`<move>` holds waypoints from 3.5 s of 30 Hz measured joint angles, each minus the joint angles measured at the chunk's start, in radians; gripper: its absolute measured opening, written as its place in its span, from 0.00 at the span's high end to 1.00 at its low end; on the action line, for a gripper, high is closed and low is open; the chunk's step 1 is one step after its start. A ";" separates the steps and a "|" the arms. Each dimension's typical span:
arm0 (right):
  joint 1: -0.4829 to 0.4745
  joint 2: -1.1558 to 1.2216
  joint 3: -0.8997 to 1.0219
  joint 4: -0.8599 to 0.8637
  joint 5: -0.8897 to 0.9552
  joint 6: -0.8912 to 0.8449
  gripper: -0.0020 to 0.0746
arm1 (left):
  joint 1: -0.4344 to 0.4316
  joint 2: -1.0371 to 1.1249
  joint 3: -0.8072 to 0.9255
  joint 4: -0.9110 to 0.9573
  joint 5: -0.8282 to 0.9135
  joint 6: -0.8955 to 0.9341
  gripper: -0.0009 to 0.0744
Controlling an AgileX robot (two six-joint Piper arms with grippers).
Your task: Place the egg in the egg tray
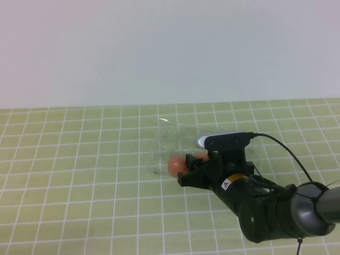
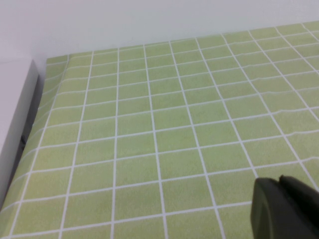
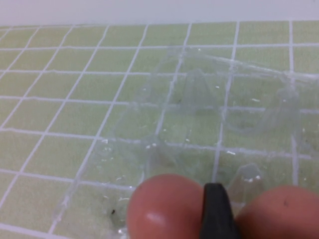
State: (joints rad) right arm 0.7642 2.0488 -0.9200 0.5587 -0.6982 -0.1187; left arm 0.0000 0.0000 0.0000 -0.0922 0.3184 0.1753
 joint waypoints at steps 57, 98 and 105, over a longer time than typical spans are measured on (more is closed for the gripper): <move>0.000 -0.762 0.006 -0.090 0.453 -0.218 0.94 | -0.001 0.000 0.000 0.000 0.000 0.000 0.99; -0.682 -2.013 0.801 -0.457 1.064 -0.031 0.98 | -0.001 0.000 0.000 0.000 0.000 0.000 0.99; -0.710 -2.058 0.919 -0.453 1.118 -0.025 0.98 | -0.001 0.000 0.000 0.000 0.000 0.000 0.99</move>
State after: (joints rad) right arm 0.0544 -0.0091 -0.0012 0.1055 0.4197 -0.1434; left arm -0.0009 0.0000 0.0000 -0.0922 0.3184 0.1753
